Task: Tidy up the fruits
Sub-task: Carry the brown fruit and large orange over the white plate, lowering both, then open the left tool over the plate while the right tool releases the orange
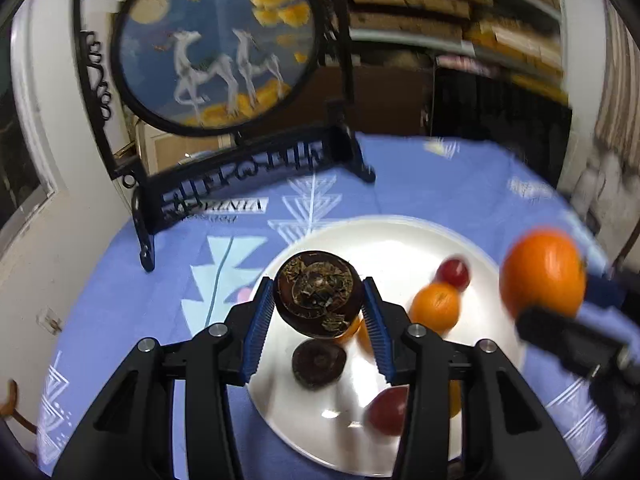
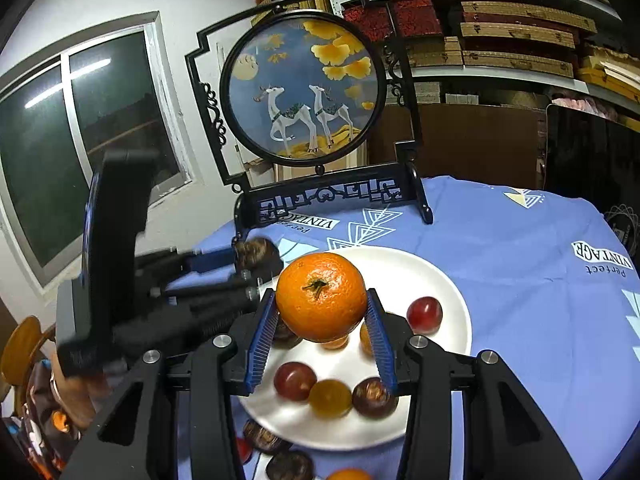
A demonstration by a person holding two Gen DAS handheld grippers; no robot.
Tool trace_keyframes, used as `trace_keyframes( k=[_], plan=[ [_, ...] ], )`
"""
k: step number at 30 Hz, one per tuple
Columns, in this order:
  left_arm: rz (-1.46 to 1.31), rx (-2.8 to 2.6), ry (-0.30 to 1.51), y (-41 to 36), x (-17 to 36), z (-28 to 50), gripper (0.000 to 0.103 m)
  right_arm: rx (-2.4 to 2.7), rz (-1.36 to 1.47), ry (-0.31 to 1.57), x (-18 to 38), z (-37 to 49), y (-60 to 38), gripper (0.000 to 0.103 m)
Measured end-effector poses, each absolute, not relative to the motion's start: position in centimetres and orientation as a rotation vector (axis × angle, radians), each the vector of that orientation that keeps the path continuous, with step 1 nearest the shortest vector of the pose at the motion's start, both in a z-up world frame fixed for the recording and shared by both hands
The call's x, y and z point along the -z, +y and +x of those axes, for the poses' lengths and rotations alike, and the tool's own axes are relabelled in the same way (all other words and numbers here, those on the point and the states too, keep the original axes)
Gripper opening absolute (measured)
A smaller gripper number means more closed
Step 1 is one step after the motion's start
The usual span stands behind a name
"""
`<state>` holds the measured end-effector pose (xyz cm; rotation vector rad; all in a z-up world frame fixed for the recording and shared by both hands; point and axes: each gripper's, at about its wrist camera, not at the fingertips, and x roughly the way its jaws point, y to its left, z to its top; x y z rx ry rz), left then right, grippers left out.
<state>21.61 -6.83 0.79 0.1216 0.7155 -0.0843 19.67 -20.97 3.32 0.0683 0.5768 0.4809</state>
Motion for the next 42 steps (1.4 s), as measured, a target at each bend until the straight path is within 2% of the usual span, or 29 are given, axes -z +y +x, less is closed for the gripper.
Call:
trace_keyframes(
  k=[10,24,26,31,42],
  plan=[
    [0.137,0.084,0.747,-6.7,1.1,22.4,0.043,-0.493,0.084,0.623,-1.6,23.2,-20.2,0.045],
    [0.159,0.073,0.763,-7.1,2.1,22.9,0.044,-0.446,0.108,0.618,-0.5,24.1,-20.4,0.046],
    [0.158,0.058,0.757,-6.9,2.2,23.0,0.055,-0.443,0.122,0.609,-0.4,24.2,-20.8,0.055],
    [0.144,0.057,0.736,-6.7,1.8,22.8,0.065,-0.431,0.138,0.575,-1.1,23.9,-21.5,0.059],
    [0.142,0.048,0.724,-6.4,1.7,22.8,0.070,-0.439,0.133,0.590,-0.9,24.0,-21.2,0.062]
  ],
)
